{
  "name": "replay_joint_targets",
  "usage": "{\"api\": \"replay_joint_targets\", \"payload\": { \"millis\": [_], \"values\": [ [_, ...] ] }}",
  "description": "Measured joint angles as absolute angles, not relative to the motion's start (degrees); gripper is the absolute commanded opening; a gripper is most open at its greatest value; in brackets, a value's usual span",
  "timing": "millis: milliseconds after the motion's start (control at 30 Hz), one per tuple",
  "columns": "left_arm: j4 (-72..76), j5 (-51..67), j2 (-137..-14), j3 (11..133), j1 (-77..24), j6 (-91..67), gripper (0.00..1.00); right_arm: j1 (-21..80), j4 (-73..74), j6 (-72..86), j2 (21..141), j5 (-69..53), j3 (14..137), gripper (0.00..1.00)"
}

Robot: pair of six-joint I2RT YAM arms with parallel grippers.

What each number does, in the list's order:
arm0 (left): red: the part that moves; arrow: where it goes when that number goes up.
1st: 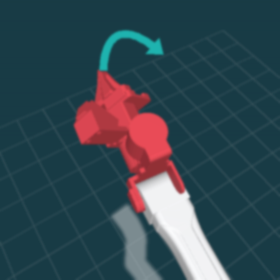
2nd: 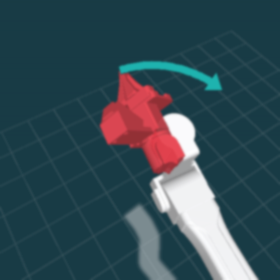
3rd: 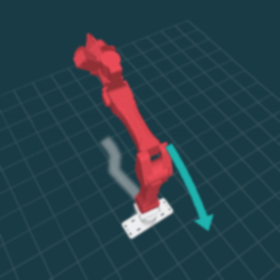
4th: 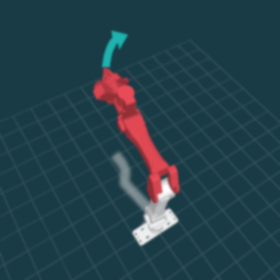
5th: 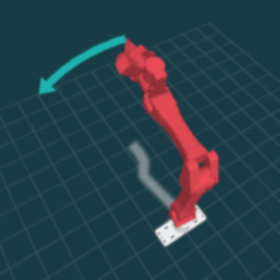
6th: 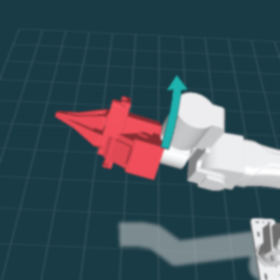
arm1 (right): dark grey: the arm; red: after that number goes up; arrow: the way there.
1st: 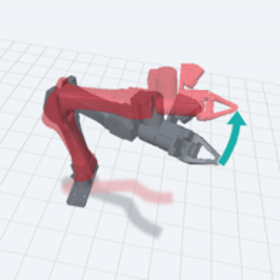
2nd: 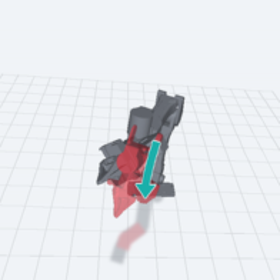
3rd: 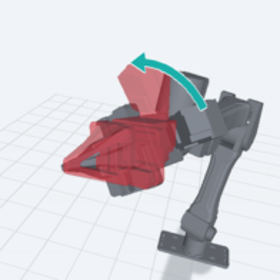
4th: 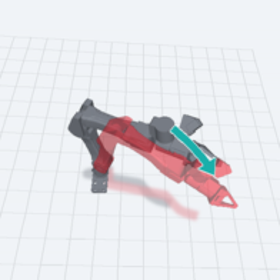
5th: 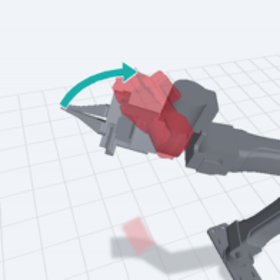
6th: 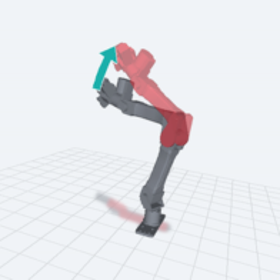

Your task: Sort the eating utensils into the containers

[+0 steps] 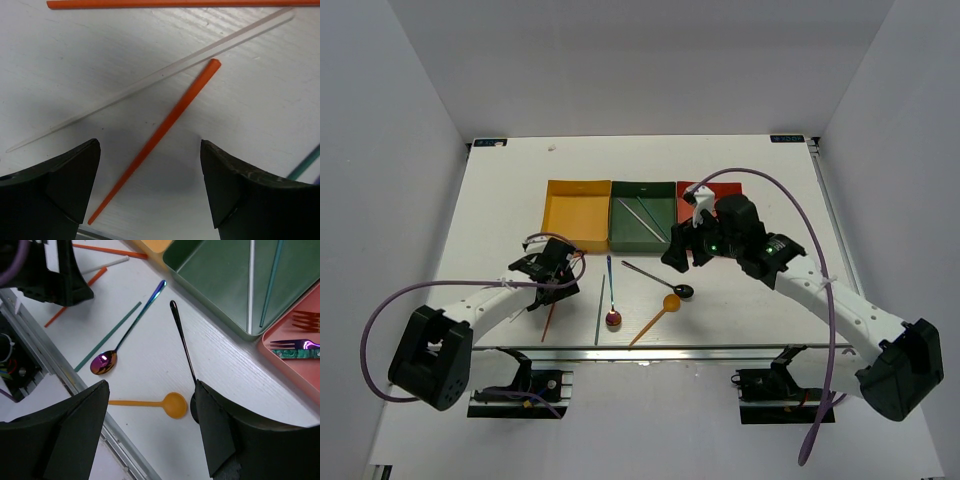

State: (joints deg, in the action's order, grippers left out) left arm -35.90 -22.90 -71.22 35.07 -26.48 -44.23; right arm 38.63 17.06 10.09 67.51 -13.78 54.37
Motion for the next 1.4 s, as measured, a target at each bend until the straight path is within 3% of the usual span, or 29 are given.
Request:
{"api": "replay_joint_targets", "payload": {
  "millis": [333, 467, 500, 900, 1400],
  "values": [
    [-27.7, -22.1, -74.1, 32.8, -25.9, -43.7, 0.78, 39.0, 14.8, 11.9, 64.2, -14.8, 53.4, 0.74],
    [-25.3, -21.7, -73.7, 32.2, -25.8, -42.9, 0.61, 39.1, 14.8, 12.4, 63.5, -14.7, 53.4, 0.74],
    [-24.8, -21.3, -73.8, 32.2, -25.8, -42.7, 0.53, 39.1, 14.8, 12.6, 63.3, -14.7, 53.4, 0.74],
    [-19.2, -17.6, -74.8, 31.7, -27.9, -41.9, 0.41, 39.1, 14.9, 14.6, 60.6, -13.8, 52.6, 0.74],
    [-15.4, -25.3, -80.3, 33.4, -35.2, -42.7, 0.27, 39.1, 14.8, 15.9, 58.4, -13.4, 51.5, 0.75]
  ]
}}
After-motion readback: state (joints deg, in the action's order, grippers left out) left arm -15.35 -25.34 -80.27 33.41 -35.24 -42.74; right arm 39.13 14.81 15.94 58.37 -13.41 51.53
